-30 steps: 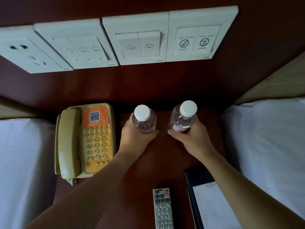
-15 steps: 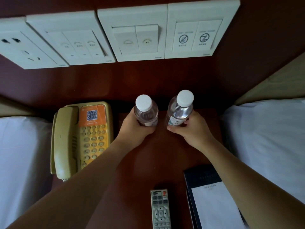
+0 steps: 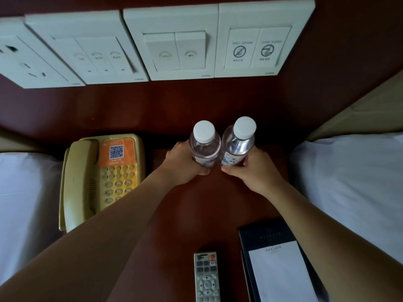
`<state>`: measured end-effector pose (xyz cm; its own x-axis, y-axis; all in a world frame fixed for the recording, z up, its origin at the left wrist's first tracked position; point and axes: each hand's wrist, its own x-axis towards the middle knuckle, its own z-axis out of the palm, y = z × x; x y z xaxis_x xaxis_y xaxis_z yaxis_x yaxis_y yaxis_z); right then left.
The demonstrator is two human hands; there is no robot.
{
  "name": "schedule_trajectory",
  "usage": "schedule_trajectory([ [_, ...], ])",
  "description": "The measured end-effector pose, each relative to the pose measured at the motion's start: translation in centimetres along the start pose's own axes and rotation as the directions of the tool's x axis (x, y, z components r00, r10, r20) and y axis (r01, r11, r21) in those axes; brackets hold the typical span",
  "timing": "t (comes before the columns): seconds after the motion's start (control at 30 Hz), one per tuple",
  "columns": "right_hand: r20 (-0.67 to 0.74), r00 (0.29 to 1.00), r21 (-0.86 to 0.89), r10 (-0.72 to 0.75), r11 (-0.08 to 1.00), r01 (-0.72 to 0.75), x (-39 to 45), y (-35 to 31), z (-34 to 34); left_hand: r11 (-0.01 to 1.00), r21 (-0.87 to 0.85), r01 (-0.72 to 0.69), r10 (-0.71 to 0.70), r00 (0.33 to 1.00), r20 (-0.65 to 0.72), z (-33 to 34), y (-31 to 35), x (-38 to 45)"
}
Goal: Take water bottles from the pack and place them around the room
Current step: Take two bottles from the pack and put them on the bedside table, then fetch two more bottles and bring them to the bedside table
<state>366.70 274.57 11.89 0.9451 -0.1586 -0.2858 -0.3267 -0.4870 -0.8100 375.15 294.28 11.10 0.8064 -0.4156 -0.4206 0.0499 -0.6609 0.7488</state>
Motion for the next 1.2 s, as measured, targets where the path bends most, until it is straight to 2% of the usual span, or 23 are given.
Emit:
schedule_trajectory([
  [0.1, 0.009, 1.0, -0.005, -0.001, 1.0, 0.001, 0.0, 0.1, -0.2, 0.999, 0.005, -0.032, 0.032, 0.999, -0.007, 0.1, 0.2, -0.1],
  [0.2, 0.027, 1.0, -0.012, 0.003, 1.0, -0.003, 0.1, 0.0, -0.4, 1.0, 0.008, -0.006, 0.006, 0.999, -0.035, 0.4, 0.4, -0.2],
  [0.43, 0.057, 0.998, 0.001, 0.037, 0.999, -0.037, 0.2, 0.0, -0.8, 0.983, 0.184, 0.009, 0.008, 0.996, -0.092, 0.8, 1.1, -0.5],
  [0.5, 0.066, 0.996, -0.01, 0.058, 0.998, -0.057, 0.0, -0.2, -0.9, 0.987, 0.158, 0.024, -0.017, 0.999, -0.048, 0.8, 0.9, -0.5],
  [0.57, 0.089, 0.994, -0.045, 0.067, 0.997, -0.063, -0.6, -1.0, -1.3, 0.998, 0.054, 0.033, -0.034, 0.999, 0.005, 0.4, 0.7, -1.0],
  [0.67, 0.06, 0.995, -0.037, 0.078, 0.996, -0.076, -2.1, -2.7, -3.1, 0.998, -0.062, 0.0, -0.003, 0.999, -0.039, 0.0, 0.5, -2.5],
  [0.8, 0.012, 1.0, 0.007, 0.029, 1.0, -0.029, -5.2, -7.7, -7.1, 0.988, -0.152, -0.036, -0.001, 0.972, -0.234, -3.0, 7.2, -9.1],
  [0.93, -0.004, 0.998, -0.034, -0.064, 0.997, 0.064, -8.9, -15.9, -13.1, 0.973, -0.14, -0.184, 0.119, 0.916, -0.382, -8.4, 16.2, -15.9],
  [1.1, -0.086, 0.981, -0.093, -0.174, 0.982, 0.166, -14.3, -27.8, -22.5, 0.949, 0.015, -0.314, 0.299, 0.886, -0.354, -15.5, 28.9, -22.2],
  [1.2, -0.178, 0.959, -0.088, -0.221, 0.974, 0.208, -18.4, -34.4, -27.9, 0.896, 0.11, -0.43, 0.441, 0.835, -0.33, -19.4, 37.1, -25.6],
])
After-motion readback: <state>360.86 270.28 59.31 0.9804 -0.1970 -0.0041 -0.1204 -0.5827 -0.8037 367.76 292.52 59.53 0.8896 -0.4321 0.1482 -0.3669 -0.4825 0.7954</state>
